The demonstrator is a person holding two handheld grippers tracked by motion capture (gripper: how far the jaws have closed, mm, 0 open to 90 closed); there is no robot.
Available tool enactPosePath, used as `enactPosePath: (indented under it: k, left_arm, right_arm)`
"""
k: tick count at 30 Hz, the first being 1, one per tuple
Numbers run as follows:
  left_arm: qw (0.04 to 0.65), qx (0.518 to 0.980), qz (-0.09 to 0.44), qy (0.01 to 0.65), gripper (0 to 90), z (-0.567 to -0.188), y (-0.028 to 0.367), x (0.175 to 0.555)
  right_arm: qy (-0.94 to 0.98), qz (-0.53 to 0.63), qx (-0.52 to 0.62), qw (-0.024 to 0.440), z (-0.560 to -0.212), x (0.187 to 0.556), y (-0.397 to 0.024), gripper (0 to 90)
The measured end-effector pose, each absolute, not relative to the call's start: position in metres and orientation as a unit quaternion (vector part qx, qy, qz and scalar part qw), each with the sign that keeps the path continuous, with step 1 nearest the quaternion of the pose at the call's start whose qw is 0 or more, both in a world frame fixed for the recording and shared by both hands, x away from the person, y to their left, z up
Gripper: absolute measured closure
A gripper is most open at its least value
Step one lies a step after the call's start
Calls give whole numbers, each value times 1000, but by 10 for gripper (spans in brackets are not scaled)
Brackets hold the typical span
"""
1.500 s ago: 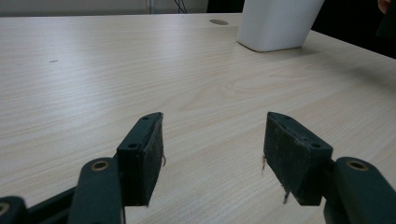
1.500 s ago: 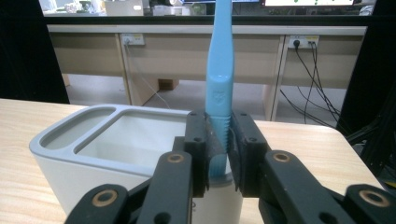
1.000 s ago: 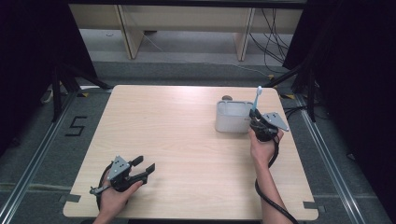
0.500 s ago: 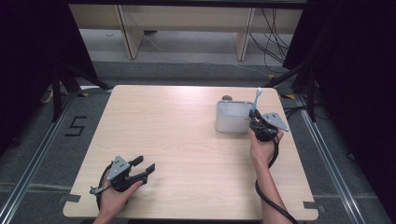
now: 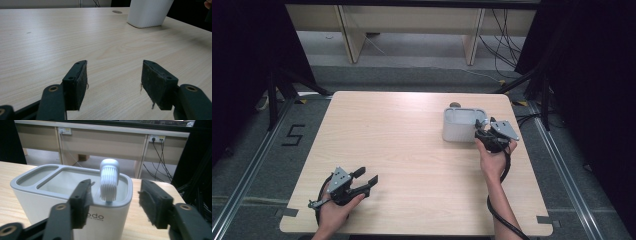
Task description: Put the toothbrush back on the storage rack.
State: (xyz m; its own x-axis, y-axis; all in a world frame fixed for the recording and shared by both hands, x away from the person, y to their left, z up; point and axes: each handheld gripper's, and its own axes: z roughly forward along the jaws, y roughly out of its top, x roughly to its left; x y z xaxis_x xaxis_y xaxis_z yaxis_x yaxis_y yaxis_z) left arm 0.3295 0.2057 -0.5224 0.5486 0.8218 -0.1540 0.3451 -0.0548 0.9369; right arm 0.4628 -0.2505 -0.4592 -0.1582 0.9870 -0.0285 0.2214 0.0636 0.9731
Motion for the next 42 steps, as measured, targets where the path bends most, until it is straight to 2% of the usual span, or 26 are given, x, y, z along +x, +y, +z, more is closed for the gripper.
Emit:
enactPosePath:
  k: [6, 13, 20, 42]
  left_arm:
    - [544, 691, 219, 422, 371, -522, 206, 330]
    - [544, 691, 220, 422, 370, -522, 206, 330]
    - [544, 691, 220, 422, 370, -522, 206, 330]
    - [542, 692, 221, 422, 370, -522, 206, 329]
  right_arm:
    - [611, 458, 496, 412, -456, 459, -252, 329]
    - [621, 459, 497, 395, -453, 452, -254, 287]
    - [620, 458, 496, 400, -455, 440, -258, 271]
    - [640, 452, 500, 368, -469, 403, -262, 267]
